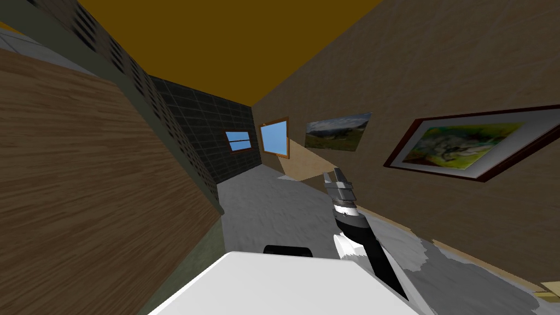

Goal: Push the door open

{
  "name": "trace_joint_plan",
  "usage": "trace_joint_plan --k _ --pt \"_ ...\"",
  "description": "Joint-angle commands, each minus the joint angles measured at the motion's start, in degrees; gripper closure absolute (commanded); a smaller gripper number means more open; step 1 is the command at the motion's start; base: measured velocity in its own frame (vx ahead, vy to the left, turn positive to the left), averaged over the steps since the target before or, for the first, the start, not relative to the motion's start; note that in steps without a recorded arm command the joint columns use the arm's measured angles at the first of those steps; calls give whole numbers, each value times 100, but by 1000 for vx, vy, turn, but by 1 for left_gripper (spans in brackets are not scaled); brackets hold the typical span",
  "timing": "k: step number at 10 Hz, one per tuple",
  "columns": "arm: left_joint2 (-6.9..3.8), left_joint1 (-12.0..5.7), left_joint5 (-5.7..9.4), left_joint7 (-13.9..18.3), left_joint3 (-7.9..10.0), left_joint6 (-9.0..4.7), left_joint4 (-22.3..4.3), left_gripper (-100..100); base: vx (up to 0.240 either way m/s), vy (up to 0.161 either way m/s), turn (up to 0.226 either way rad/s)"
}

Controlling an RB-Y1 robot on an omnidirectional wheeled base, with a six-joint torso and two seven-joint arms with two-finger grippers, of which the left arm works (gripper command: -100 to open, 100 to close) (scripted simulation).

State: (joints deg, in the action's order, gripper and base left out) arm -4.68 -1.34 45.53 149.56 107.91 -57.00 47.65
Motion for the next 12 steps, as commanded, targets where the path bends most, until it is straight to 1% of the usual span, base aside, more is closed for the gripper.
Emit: trace_joint_plan --k 1,6,7,12 --pt "1 0 0 -1 0 0 1 -100 -2 11 30" --pt "1 0 0 -1 0 0 1 -100 0 0 -3" --pt "1 15 -37 100 9 -94 -76 -100 -12 52 143" --pt "9 23 -54 149 14 -137 -112 -100 -2 32 21"
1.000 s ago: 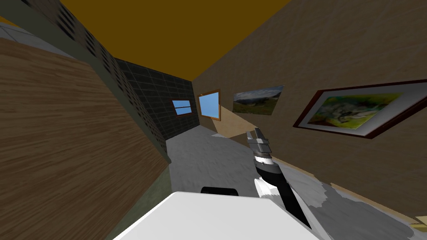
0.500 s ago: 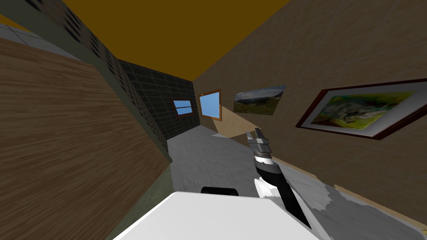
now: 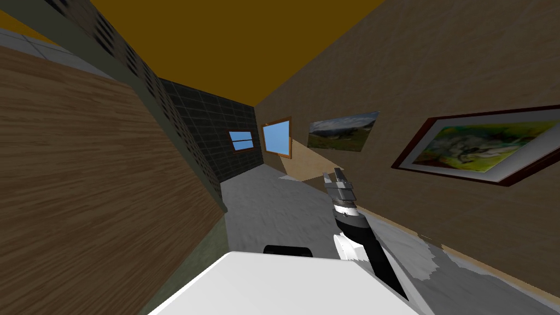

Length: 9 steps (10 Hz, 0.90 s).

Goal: Push the door open

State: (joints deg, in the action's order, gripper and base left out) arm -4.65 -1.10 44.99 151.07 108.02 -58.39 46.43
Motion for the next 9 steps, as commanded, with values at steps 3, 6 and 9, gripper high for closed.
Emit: trace_joint_plan --k 3,6,9 --pt "6 -1 1 -2 3 2 10 -100 2 24 -18" --pt "6 -1 1 -2 3 2 10 -100 0 -1 -3" --pt "-1 14 -41 88 11 -108 -80 -100 -3 28 32"
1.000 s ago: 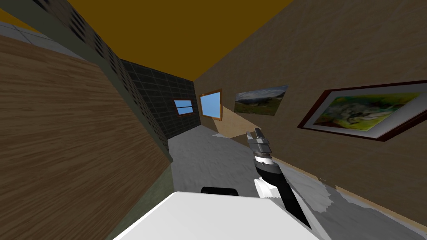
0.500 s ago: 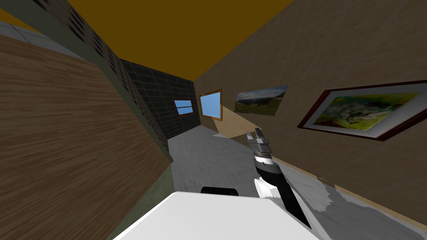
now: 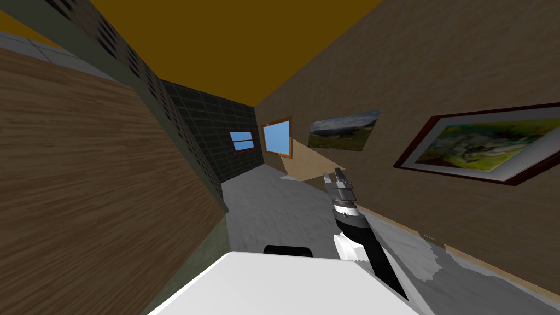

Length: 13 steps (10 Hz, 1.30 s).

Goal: Push the door open

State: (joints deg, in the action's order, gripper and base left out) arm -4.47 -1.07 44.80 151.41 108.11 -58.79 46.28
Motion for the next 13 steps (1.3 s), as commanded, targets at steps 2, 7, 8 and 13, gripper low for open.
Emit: trace_joint_plan --k 2,7,8,13 --pt "-18 15 -31 75 3 -91 -84 -100 -5 71 40" --pt "-12 19 -41 101 7 -118 -106 -100 -1 15 7" --pt "-12 19 -41 101 7 -118 -106 -100 0 0 0" --pt "-25 27 -76 154 8 -226 -190 -100 -2 13 16"
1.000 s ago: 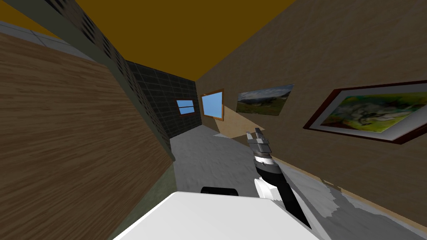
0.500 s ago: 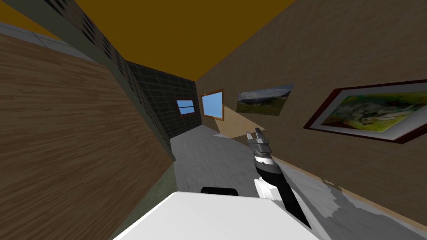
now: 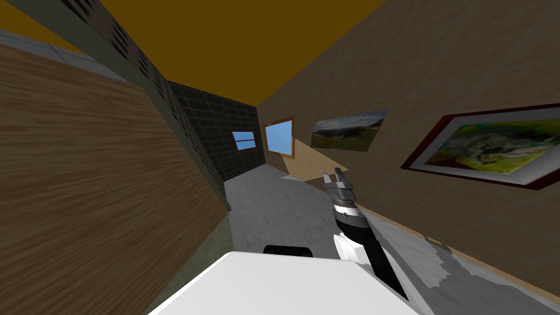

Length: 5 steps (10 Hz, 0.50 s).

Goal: Push the door open

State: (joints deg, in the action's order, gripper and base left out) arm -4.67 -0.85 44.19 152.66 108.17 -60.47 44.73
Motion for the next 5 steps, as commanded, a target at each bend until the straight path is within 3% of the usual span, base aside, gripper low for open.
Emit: trace_joint_plan --k 1,3,5 --pt "-4 7 -25 44 3 -84 -55 -100 -11 73 83" --pt "0 10 -34 64 5 -114 -78 -100 -3 82 19" --pt "0 10 -34 64 5 -114 -78 -100 4 -2 -26"
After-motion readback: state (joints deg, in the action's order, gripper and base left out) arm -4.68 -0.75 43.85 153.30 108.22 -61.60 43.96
